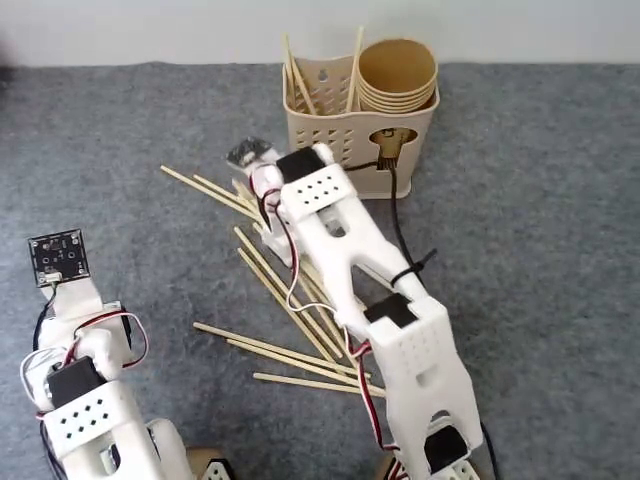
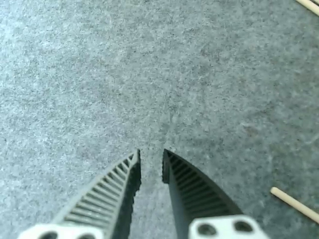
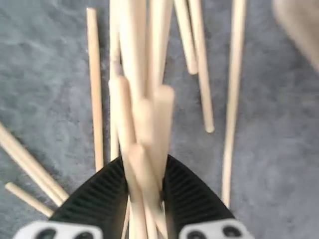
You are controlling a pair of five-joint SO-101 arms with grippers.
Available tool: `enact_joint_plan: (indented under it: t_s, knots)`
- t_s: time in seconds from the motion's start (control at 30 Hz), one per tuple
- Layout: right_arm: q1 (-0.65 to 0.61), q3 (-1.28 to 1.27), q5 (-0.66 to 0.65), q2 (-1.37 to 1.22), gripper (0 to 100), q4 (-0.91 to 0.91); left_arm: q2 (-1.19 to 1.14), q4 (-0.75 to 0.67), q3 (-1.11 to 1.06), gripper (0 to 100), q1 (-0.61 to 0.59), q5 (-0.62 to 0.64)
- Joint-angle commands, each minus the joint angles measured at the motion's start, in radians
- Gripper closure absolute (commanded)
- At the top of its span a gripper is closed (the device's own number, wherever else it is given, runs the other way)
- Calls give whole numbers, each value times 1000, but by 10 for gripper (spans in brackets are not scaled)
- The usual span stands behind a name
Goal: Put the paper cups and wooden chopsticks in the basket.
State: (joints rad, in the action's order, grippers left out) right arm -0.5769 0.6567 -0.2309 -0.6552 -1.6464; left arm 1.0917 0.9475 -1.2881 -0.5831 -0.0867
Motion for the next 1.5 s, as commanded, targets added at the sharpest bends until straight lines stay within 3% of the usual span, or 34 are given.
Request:
enact_joint_plan:
  t_s: [0.0,0.53,1.47]
  knots:
    - [25,11,-11,156,989,-16,14,-18,8,927,-2,8]
    - [25,11,-3,433,991,-2,14,-18,8,927,-2,8]
    - [7,12,89,593,991,389,14,-18,-5,927,57,8]
